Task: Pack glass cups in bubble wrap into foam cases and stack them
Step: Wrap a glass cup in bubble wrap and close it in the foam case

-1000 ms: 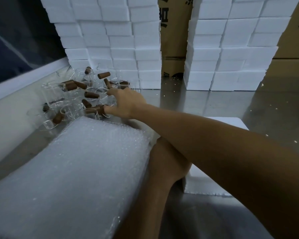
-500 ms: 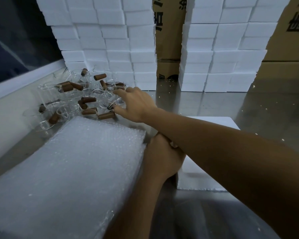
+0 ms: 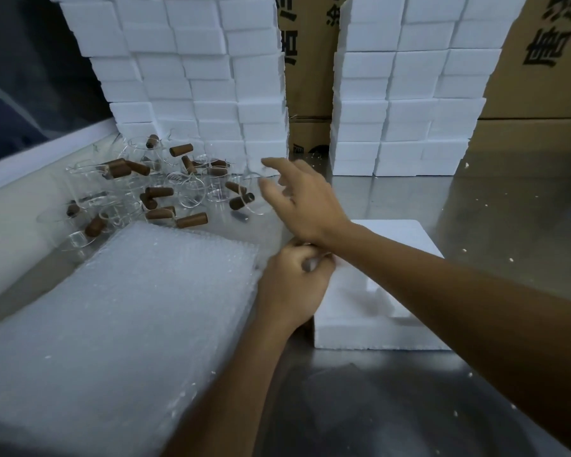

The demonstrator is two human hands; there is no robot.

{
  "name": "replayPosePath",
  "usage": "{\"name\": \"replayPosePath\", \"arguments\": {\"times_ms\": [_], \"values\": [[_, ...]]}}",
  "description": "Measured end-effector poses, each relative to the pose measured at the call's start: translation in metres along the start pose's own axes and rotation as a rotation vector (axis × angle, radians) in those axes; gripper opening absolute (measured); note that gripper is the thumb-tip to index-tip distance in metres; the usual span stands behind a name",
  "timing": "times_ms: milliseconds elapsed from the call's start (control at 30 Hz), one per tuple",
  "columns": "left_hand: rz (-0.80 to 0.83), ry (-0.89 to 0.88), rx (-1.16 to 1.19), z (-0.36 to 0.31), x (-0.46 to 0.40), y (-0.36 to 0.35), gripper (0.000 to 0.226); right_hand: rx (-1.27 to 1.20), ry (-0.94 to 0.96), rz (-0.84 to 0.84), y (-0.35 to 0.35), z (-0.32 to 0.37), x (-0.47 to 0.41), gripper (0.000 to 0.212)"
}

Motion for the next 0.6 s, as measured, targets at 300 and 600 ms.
{"name": "replayPosePath", "arguments": {"times_ms": [300, 600], "values": [[-0.062, 0.085, 0.189, -0.010, 0.003, -0.001, 0.017, -0.283, -0.205, -0.241, 0.084, 0.007, 0.038, 0.035], [-0.396, -0.383, -0.023, -0.028, 0.022, 0.011, 0.042, -0.384, -0.460, 0.140, 0.124, 0.006, 0.064, 0.039]]}}
Point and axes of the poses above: each hand's wrist, its own x-axis away from the middle knuckle, its own y-axis out of the back of the hand, z = x × y, the point moved 1 cm from there along -x, towards the middle knuckle, and after that the axes turned 8 degrees about -z, right-handed, at the moved point
